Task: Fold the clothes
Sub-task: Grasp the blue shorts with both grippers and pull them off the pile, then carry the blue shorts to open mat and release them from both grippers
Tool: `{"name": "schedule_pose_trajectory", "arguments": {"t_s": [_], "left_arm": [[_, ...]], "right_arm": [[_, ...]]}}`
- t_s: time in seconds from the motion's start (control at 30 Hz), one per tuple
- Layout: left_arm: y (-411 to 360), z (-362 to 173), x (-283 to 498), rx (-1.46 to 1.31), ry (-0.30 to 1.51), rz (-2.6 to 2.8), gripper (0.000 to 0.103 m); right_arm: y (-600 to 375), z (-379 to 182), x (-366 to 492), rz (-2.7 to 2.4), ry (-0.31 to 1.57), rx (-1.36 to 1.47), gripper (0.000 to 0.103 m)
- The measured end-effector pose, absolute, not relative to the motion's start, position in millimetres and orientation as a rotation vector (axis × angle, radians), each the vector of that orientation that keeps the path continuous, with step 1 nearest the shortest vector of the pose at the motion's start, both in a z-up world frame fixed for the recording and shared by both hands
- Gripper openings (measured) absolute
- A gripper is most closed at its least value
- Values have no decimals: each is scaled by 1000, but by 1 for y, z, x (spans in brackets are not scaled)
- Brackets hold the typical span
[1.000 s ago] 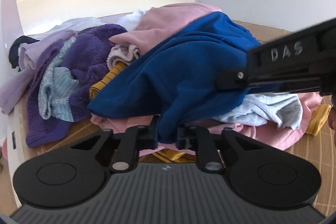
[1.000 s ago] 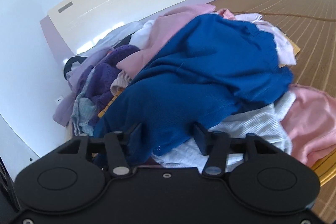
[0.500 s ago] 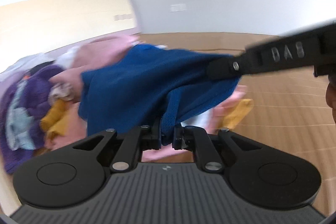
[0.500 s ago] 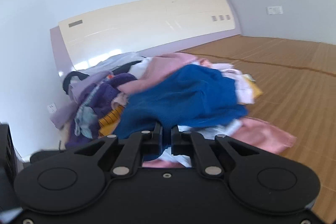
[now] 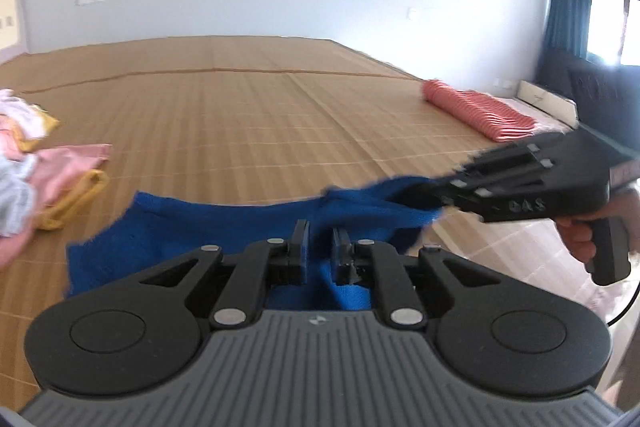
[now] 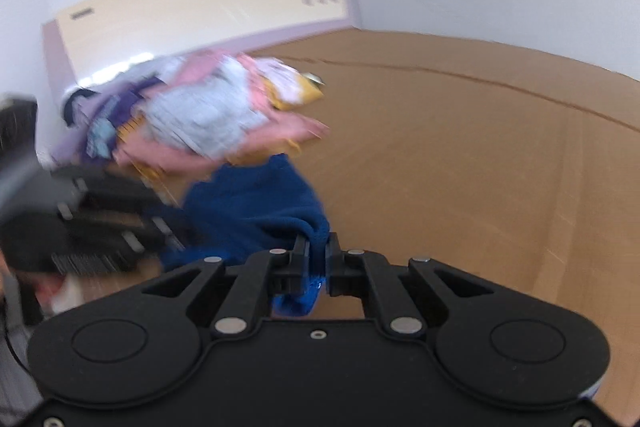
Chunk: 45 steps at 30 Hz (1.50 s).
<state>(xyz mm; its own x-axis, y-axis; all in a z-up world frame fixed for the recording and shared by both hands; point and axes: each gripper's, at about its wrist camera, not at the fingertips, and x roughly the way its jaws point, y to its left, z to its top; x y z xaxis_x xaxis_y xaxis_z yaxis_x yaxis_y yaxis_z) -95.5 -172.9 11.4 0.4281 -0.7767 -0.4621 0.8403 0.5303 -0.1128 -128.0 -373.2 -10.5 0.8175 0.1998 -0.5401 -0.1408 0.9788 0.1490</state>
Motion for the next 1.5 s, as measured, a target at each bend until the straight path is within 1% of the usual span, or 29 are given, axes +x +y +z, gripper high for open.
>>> {"name": "schedule_pose_trajectory", "arguments": {"t_s": [0.17,0.3,0.33,0.37,0.43,0.5,0.53,0.6,0.67,0.7,0.73,0.77,0.8,0.83,0.9,0.93,0.97,1.0,1.03,1.1,1.17,1.27,1.3,1.37,1.4,1.43,1.5], "left_arm": [[-192,12,-106,136,527,-1049,14],[-213,7,-121,210,526,-1058,14],[-218,6,-123,229,525,-1059,14],[-223,5,-126,247,525,-1059,14],[-229,2,-130,265,532,-1060,14],[-236,0,-133,270,544,-1056,14],[-240,-2,-131,276,546,-1053,14],[-245,-5,-130,290,550,-1046,15],[-252,-8,-126,293,553,-1033,15],[-252,-9,-124,291,557,-1026,20],[-252,-10,-121,288,560,-1019,28],[-253,-11,-117,284,563,-1011,32],[-253,-12,-114,281,566,-1004,39],[-253,-13,-111,282,568,-997,42],[-253,-16,-108,283,575,-989,42],[-252,-17,-106,282,580,-988,42],[-253,-18,-104,280,585,-986,42],[-253,-18,-102,276,589,-985,42],[-252,-18,-100,269,591,-980,42],[-251,-16,-96,246,581,-967,42],[-249,-11,-93,212,567,-969,43],[-246,-5,-91,160,560,-999,45],[-247,-6,-92,156,564,-1011,48],[-250,-8,-94,166,574,-1033,48],[-253,-9,-96,181,578,-1042,48],[-255,-10,-98,195,579,-1047,48],[-258,-10,-102,217,568,-1049,48]], "right_arm": [[-428,-29,-205,11,624,101,8],[-464,-44,-258,-99,681,104,9],[-466,-48,-266,-117,710,82,13],[-465,-50,-273,-148,737,45,29],[-457,-48,-285,-213,736,-60,51],[-442,-37,-290,-208,685,-132,50],[-434,-31,-290,-186,661,-155,51],[-417,-21,-284,-89,629,-165,56],[-394,-13,-271,67,603,-146,66],[-384,-12,-263,145,597,-125,69],[-375,-14,-254,218,595,-102,72],[-365,-18,-244,267,596,-89,72],[-355,-24,-230,285,600,-91,72],[-346,-31,-217,303,604,-92,72],[-333,-47,-190,277,606,-110,65],[-330,-55,-180,260,608,-114,55],[-332,-63,-175,252,615,-109,38],[-334,-68,-172,251,616,-89,26],[-340,-69,-172,258,610,-51,11],[-354,-63,-175,259,581,44,9],[-379,-45,-185,224,530,110,8],[-423,-20,-203,114,445,190,7],[-441,-14,-212,62,411,229,7],[-477,-16,-221,-75,368,289,7],[-491,-19,-225,-155,371,300,8],[-501,-23,-226,-225,386,302,12],[-512,-28,-226,-283,427,289,12]]}}
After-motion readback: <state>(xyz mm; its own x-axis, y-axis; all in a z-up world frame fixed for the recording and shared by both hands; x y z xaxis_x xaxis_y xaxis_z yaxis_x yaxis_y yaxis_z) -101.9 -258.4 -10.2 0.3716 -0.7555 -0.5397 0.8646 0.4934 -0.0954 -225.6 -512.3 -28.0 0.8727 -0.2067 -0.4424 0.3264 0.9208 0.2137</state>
